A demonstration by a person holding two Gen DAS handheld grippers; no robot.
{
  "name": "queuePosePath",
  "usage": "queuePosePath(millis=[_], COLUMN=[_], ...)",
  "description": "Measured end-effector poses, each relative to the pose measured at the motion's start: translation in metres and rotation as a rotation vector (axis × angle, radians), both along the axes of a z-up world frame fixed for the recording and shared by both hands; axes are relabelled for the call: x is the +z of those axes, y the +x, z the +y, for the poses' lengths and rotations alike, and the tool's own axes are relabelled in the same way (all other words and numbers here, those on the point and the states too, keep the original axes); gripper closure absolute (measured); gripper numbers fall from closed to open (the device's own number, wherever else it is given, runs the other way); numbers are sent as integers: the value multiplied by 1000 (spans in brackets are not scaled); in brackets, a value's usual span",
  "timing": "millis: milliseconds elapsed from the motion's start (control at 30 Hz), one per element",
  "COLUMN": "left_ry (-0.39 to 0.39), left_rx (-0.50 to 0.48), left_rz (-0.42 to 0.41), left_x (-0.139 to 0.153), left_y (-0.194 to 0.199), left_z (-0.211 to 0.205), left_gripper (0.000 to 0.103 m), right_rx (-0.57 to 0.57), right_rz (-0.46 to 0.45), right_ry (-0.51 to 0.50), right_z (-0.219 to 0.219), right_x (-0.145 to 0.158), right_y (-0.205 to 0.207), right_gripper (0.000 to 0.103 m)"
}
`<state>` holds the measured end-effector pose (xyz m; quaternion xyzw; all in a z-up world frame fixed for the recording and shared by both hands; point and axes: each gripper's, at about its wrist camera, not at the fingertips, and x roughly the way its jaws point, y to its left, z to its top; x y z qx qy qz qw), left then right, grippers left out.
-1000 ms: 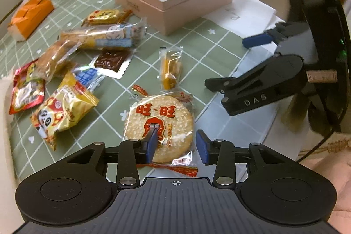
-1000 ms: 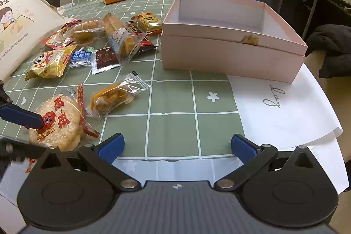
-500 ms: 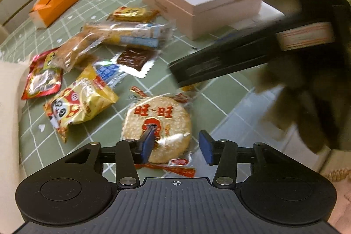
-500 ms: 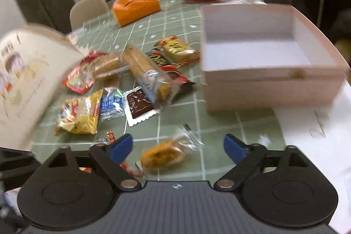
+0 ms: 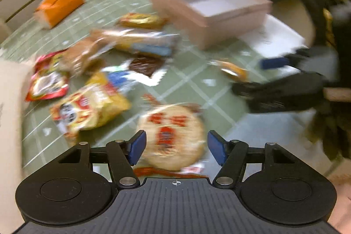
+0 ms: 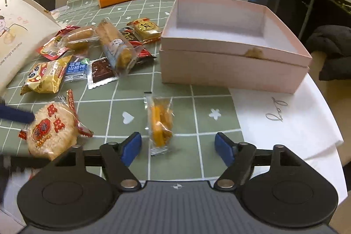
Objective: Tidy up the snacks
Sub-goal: 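Close the left tool on the rice cracker while the right tool grasps the orange packet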
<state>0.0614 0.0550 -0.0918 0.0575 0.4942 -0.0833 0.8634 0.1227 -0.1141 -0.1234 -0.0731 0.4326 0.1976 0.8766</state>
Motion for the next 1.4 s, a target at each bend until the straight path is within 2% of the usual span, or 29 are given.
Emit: queuePosePath(millis=[100, 167, 300, 467, 567, 667, 700, 767, 833, 900, 1000, 1067, 1167, 1233, 1400], left_ry=[-54, -54, -63, -116, -132, -181, -192, -200, -202, -213, -245, -271, -321, -335, -361], left_rx=[53, 43, -9, 16, 22, 46, 52, 61, 72, 77, 82, 88, 107, 113, 123], left_rz=[26, 34, 29, 40, 50, 68, 67, 65, 57, 50, 34, 26, 6, -3, -8], left_x=[-5, -8, -13, -19, -22, -25, -25, -24, -21, -18, -11, -7, -2, 2, 4], left_y=[8, 9, 11, 17, 18, 20, 19, 17, 14, 11, 6, 3, -1, -3, -6], left_z=[17, 18, 11, 16, 18, 23, 25, 26, 26, 26, 24, 24, 23, 21, 13], left_gripper=[35, 34, 28, 22, 21, 21, 23, 26, 30, 42, 57, 62, 70, 72, 75], right_rx=[-15, -12, -22, -24, -26, -12, -4, 9, 2, 7, 49, 89, 109, 126, 126], right_rz=[-6, -11, -28, -50, -64, -56, -35, -9, -34, -70, -73, -42, -31, -20, 8], right_ry=[2, 5, 11, 17, 23, 22, 14, 30, 62, 44, 5, -3, -4, 11, 14], right_z=[-1, 0, -1, 1, 1, 0, 0, -2, -3, 1, 12, 18, 19, 16, 1], right_x=[-2, -3, -5, -9, -10, -10, -8, 0, 9, 13, 10, 6, 8, 12, 14], right_y=[-5, -8, -14, -16, -19, -17, -14, -9, -4, 2, 12, 16, 12, 6, -15], right_gripper=[22, 17, 13, 4, 2, 2, 3, 16, 17, 19, 38, 59, 71, 74, 74])
